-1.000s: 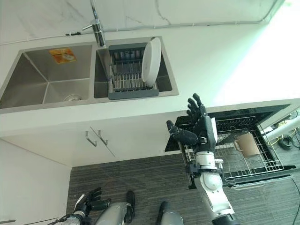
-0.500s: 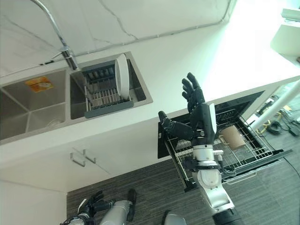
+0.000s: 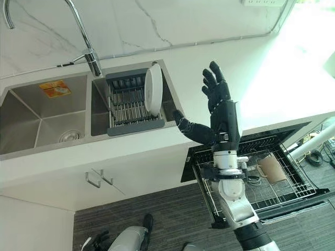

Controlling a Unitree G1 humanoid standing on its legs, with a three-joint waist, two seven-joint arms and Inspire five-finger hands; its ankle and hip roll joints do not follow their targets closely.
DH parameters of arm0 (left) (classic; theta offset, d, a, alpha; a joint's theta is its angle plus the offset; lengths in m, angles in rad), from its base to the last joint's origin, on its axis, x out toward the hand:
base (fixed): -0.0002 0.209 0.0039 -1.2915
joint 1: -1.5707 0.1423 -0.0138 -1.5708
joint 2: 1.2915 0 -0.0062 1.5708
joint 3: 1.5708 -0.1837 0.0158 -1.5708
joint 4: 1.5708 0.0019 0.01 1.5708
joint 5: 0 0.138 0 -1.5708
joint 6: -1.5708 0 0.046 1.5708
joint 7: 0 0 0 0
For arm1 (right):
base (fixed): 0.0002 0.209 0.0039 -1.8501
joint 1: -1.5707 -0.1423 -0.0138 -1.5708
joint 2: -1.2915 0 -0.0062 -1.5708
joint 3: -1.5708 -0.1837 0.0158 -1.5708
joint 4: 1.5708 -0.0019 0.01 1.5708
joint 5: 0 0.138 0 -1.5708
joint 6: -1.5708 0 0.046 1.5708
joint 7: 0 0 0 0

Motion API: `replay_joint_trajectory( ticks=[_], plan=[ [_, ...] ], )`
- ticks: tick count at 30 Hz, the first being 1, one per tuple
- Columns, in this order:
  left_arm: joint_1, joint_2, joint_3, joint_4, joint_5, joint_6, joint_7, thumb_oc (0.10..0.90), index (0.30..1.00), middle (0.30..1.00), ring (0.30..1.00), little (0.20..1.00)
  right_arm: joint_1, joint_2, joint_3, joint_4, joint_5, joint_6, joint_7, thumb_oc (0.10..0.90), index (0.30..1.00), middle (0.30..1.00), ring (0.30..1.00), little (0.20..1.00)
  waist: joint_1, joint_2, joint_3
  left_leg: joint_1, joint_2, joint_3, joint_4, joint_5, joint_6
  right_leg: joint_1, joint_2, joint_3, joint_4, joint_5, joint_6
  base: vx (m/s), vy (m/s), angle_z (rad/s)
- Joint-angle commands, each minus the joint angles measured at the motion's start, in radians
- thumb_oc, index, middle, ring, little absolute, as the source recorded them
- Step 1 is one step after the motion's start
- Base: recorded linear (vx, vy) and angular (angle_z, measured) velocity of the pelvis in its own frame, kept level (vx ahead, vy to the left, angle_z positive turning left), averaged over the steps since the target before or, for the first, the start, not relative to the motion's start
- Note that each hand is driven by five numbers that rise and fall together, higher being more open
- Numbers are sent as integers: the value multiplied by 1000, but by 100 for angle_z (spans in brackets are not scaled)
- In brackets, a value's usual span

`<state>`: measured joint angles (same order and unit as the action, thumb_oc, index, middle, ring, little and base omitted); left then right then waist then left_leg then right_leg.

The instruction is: Place the dishes in the dishwasher.

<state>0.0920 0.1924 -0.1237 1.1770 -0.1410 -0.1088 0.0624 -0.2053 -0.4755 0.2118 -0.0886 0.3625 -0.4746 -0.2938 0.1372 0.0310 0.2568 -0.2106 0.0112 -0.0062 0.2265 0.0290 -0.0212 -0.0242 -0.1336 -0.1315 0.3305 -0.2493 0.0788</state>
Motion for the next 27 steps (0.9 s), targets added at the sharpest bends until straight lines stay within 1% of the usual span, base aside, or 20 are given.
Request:
replay_joint_trajectory(
  ticks=[1, 3, 6, 9, 14, 18, 27],
  plan=[
    [24, 22, -48, 10, 41, -2, 8, 800, 900, 900, 900, 900, -114, 17, -82, -62, 62, -46, -1, 800, 900, 900, 900, 900, 15, -10, -53, 12, 39, -41, 73, -177, -41, -36, -15, -57, -31, 22, 27, 56, 14, 5],
    [25, 25, -51, 13, 49, -2, 4, 800, 900, 900, 900, 900, -132, 20, -87, -50, 67, -29, -18, 800, 900, 900, 900, 900, 19, -11, -52, 13, 40, -41, 73, -179, -41, -37, -18, -61, -31, 23, 27, 58, 15, 12],
    [25, 26, -57, 5, 53, 0, 7, 800, 900, 900, 900, 900, -159, 24, -92, -41, 68, -27, -43, 800, 900, 900, 900, 900, 24, -13, -49, 13, 41, -40, 73, -180, -41, -38, -23, -67, -31, 25, 30, 39, 7, 8],
    [15, 38, -64, -9, 53, 0, 7, 800, 900, 900, 900, 900, -216, 19, -113, -51, 62, 26, -59, 800, 900, 900, 900, 900, 28, -14, -38, 14, 40, -44, 73, -184, -40, -42, -32, -74, -31, 32, 33, 44, 16, 4],
    [11, 49, -76, -18, 56, -4, -3, 800, 900, 900, 900, 900, -286, 11, -122, -41, 115, 98, -70, 800, 900, 900, 900, 900, 35, -16, -30, 14, 40, -48, 73, -188, -39, -48, -42, -79, -31, 37, 35, 27, 19, 5],
    [12, 54, -88, -27, 58, 0, -2, 800, 900, 900, 900, 900, -319, 15, -121, -15, 137, 137, -103, 800, 900, 900, 900, 900, 41, -14, -24, 14, 35, -53, 73, -188, -38, -50, -52, -82, -31, 42, 38, 36, 32, 3],
    [6, 71, -108, -26, 65, 4, -5, 800, 900, 900, 900, 900, -394, 39, -122, 60, 206, 170, -146, 800, 900, 900, 900, 900, 47, -12, -3, 12, 30, -59, 73, -189, -36, -57, -72, -89, -31, 53, 45, 17, 24, 4]
  ],
)
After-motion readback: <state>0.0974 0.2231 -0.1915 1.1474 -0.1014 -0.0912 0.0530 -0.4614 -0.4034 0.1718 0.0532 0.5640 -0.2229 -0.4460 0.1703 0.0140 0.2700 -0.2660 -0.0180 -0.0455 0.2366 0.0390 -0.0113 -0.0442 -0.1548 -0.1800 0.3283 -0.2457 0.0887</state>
